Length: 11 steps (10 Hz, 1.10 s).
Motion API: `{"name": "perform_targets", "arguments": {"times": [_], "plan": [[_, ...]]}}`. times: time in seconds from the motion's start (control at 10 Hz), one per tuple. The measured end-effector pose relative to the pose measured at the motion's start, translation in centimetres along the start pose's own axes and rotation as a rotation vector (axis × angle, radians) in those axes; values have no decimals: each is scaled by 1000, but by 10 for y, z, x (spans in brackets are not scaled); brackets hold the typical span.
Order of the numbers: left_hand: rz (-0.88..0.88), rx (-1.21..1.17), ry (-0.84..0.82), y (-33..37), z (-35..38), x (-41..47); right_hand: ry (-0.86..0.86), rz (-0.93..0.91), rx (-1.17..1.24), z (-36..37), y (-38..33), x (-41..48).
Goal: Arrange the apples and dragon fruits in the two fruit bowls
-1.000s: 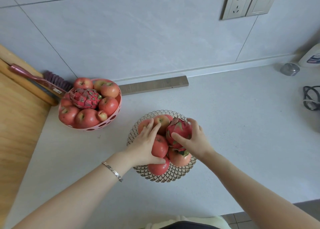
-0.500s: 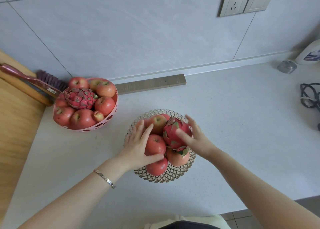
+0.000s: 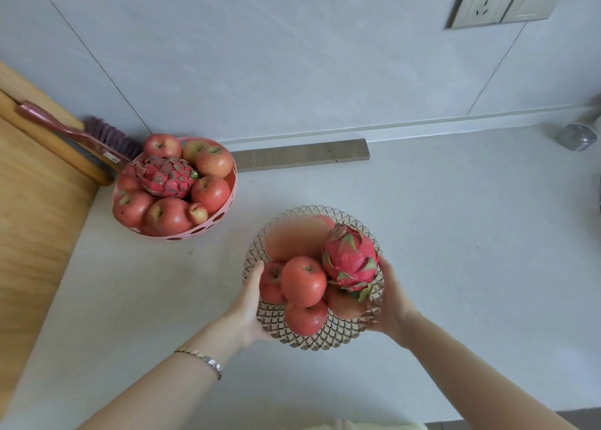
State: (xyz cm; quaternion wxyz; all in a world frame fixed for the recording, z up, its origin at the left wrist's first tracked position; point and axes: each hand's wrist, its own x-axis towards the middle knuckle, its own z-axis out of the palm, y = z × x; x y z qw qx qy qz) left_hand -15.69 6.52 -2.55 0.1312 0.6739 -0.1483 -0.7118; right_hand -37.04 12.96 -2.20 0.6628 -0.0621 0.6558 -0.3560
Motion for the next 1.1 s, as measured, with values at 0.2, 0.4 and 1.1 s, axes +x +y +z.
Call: {"name": "perform_targets", "arguments": {"times": [0.2, 0.4, 1.1], "plan": [[90, -19, 16, 24, 8, 0, 23, -3, -8, 8, -35, 15], [228, -57, 98, 73, 22, 20, 28, -16, 79, 27, -85, 37], [609, 1053, 260, 171, 38, -25, 318, -621, -868, 41, -185, 35]]}}
